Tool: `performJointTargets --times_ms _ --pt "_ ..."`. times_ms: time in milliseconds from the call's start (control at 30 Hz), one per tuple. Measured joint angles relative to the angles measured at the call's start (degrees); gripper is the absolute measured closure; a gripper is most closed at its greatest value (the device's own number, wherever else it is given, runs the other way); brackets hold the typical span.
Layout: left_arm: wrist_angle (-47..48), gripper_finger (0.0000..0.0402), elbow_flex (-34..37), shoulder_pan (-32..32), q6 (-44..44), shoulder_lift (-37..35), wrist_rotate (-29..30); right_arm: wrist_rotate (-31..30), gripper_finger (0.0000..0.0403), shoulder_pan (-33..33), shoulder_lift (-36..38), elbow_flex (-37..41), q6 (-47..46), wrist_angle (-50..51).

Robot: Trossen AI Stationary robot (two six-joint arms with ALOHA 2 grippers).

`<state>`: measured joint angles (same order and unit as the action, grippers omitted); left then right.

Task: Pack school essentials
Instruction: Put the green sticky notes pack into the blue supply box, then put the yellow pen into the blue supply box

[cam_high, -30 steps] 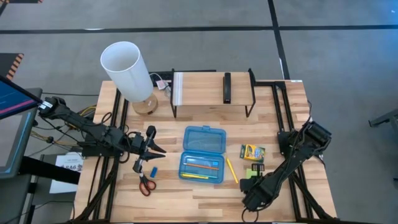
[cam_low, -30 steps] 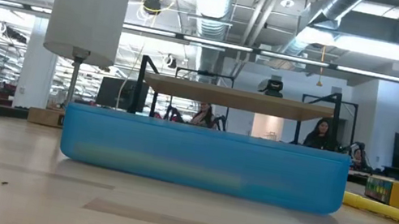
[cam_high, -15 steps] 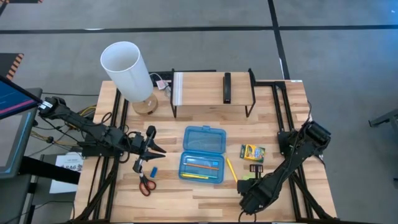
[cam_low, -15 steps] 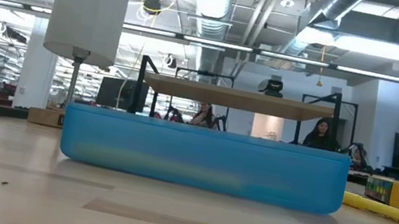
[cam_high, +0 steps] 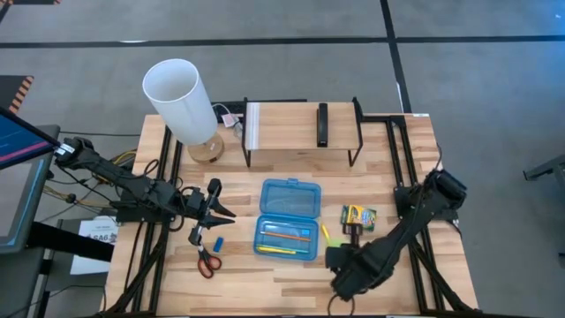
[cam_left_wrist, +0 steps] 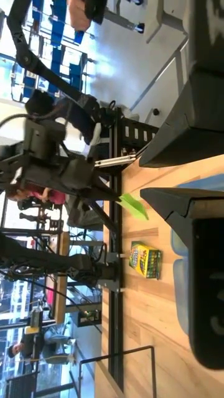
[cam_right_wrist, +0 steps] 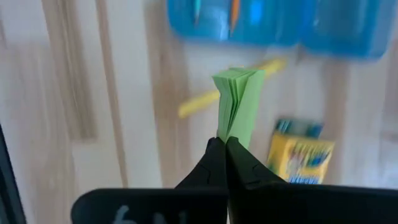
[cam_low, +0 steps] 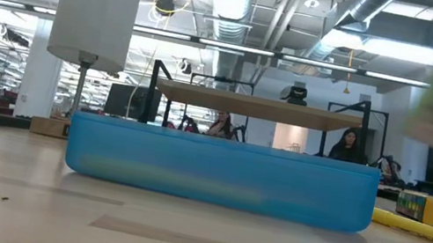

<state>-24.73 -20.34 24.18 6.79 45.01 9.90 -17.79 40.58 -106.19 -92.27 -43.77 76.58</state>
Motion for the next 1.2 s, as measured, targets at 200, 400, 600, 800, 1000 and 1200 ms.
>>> performJointTargets --times_ms 200,400,600,800,1000,1200 --pt "0.0 0.0352 0.0 0.0 0.1 0.0 -0.7 -4.4 0.0402 -6.5 0.0 -0.9 11.1 -12.5" --pt "1.0 0.0352 0.0 0.0 0.2 0.0 -1.5 -3.1 0.0403 -13.3 -4.2 -1.0 19.9 -20.3" --pt "1.8 0.0352 0.0 0.0 0.3 0.0 -1.6 2.2 0.0403 -16.5 -9.7 -0.8 21.4 -19.7" --pt "1.8 0.0352 0.0 0.0 0.4 0.0 -2.0 7.7 0.0372 -17.2 -12.1 -0.9 21.4 -22.7" --pt "1.8 0.0352 0.0 0.0 0.5 0.0 -2.0 8.8 0.0285 -17.1 -10.8 -0.9 21.4 -24.6" --pt "1.8 0.0352 0.0 0.0 0.5 0.0 -2.0 9.0 0.0217 -16.9 -7.8 -0.9 18.3 -22.8"
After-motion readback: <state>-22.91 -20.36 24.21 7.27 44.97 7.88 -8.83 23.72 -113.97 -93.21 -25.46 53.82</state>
